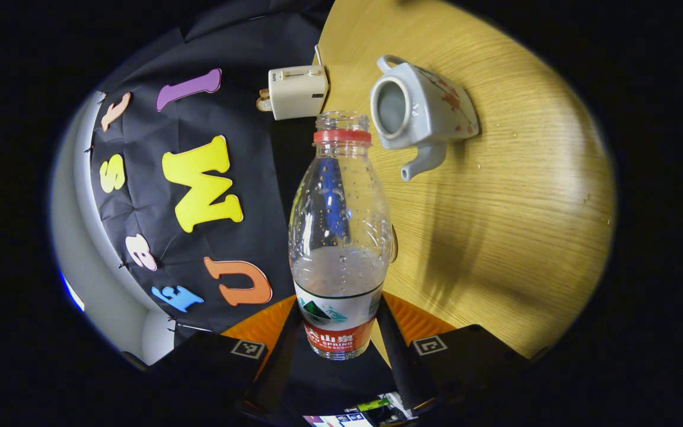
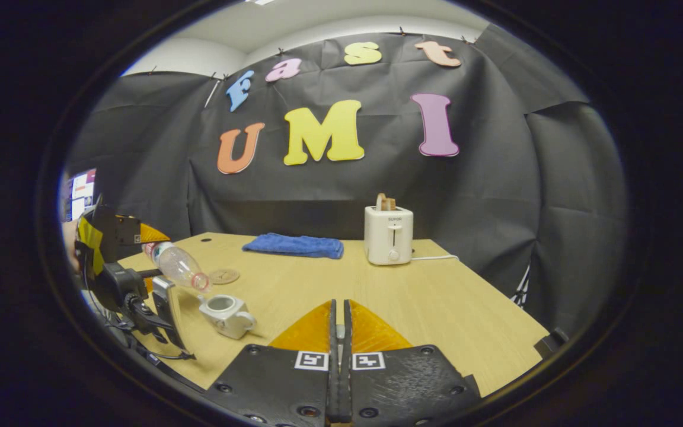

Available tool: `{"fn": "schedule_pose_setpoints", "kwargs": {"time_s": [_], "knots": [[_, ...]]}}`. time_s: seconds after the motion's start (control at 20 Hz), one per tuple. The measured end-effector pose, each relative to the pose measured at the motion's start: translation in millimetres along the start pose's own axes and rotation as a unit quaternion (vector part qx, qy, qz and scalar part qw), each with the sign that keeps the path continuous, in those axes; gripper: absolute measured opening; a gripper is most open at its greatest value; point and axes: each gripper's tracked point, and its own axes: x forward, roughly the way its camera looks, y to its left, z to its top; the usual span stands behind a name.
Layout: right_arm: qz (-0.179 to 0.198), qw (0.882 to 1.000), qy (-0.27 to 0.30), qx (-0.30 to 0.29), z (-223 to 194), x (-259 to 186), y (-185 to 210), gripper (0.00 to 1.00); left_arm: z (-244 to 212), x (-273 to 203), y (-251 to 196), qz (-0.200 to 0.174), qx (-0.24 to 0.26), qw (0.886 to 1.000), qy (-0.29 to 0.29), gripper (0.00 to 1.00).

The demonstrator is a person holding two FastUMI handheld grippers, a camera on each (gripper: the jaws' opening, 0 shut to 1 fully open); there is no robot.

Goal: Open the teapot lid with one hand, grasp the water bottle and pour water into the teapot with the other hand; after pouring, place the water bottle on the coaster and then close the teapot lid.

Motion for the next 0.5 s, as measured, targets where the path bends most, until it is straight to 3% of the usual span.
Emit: {"fn": "schedule_pose_setpoints", "kwargs": {"time_s": [0.2,0.25,0.3,0.5], "knots": [[0.001,1.0,-0.001,-0.001,0,-2,0,0.0,1,2,4,0.001,0.026,1.0,0.004,0.71],[0.001,1.0,0.0,-0.002,1,-2,0,0.0,2,1,6,0.003,0.033,0.999,0.002,0.79],[0.001,1.0,0.0,-0.002,0,-3,1,0.0,3,2,10,0.009,0.043,0.999,0.002,0.75],[0.001,1.0,-0.001,-0.003,1,-3,-1,0.0,5,2,20,0.025,0.072,0.997,0.001,0.75]]}}
